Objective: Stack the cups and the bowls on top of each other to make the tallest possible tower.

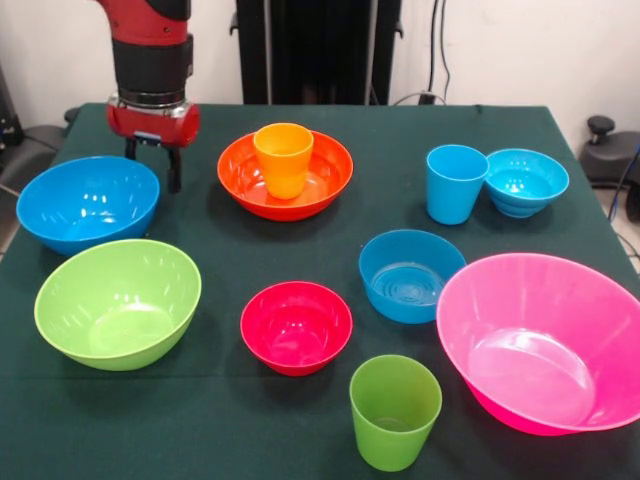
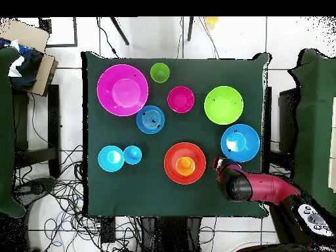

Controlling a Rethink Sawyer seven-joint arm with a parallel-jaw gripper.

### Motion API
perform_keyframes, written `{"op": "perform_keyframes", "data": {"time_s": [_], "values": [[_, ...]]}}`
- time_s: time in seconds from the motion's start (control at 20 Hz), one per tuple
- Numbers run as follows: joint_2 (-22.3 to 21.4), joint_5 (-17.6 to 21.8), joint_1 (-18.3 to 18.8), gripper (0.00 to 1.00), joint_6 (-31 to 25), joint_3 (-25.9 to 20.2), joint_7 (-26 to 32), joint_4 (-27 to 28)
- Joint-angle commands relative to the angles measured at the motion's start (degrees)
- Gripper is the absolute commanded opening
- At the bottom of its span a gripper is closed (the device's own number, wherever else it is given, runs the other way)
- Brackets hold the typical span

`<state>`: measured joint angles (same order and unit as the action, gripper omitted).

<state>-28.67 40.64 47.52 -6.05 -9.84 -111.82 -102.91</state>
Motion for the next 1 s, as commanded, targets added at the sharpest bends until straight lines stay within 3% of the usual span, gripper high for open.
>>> {"op": "perform_keyframes", "data": {"time_s": [0.05,0.65,0.8,1.0], "values": [[0.5,5.6,-1.9,1.0,-6.3,-8.0,9.4,4.3],[-1.4,6.7,-5.8,1.0,-4.7,-4.5,4.1,1.7],[-4.8,6.2,-6.7,1.0,-4.8,-2.4,2.4,-2.2],[-10.7,4.6,-5.2,1.0,-7.6,-2.8,3.6,-7.9]]}}
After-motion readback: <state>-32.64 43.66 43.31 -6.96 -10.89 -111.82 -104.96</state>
